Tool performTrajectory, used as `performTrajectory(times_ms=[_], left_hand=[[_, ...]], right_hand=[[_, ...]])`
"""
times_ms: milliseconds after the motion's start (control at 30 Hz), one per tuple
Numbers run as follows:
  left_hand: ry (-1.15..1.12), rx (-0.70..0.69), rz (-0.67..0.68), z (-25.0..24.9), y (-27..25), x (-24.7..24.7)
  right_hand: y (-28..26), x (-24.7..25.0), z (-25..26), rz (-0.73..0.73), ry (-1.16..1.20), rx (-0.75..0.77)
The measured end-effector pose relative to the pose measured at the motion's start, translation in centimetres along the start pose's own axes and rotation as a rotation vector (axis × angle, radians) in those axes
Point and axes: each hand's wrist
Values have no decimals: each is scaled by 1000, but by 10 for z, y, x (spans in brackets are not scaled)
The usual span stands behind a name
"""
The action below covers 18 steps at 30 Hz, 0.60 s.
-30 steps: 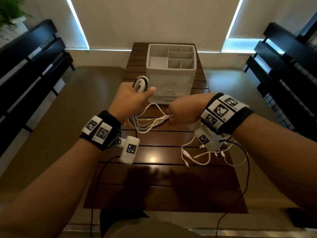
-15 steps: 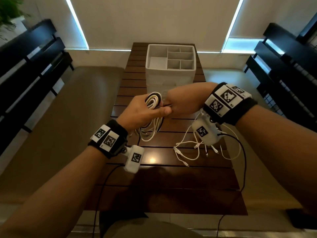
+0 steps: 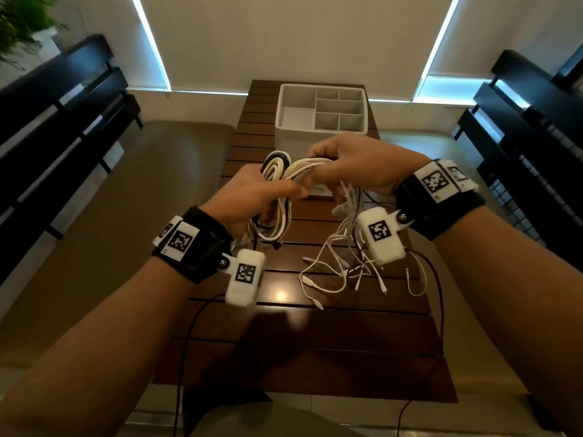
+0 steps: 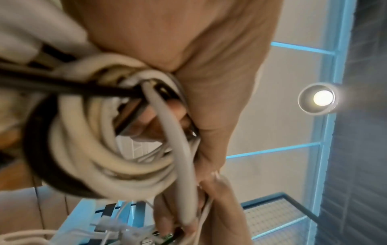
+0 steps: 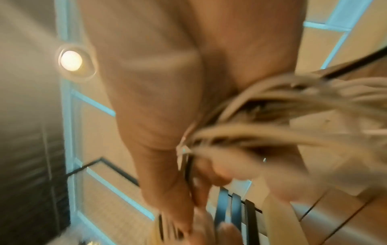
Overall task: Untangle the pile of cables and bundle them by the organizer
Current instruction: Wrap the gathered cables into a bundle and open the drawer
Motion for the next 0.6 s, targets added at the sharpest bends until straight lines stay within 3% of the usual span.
performTrajectory(times_ms=[133, 400, 600], left_hand=[[-88, 40, -16, 8, -2, 0], [-218, 4, -12, 16, 0, -3], [-393, -45, 12, 17, -5, -20]], right_hand=[[-6, -10, -14, -19, 70, 65], [-3, -46, -20, -254, 233, 96], [-1, -74, -9, -470, 567, 57]])
Point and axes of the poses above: each hand's wrist, its own y-axis towards the middle knuckle, its own x-axis out of the back of the hand, z = x × y, and after that the axes turned 2 degrees about z, right-handed
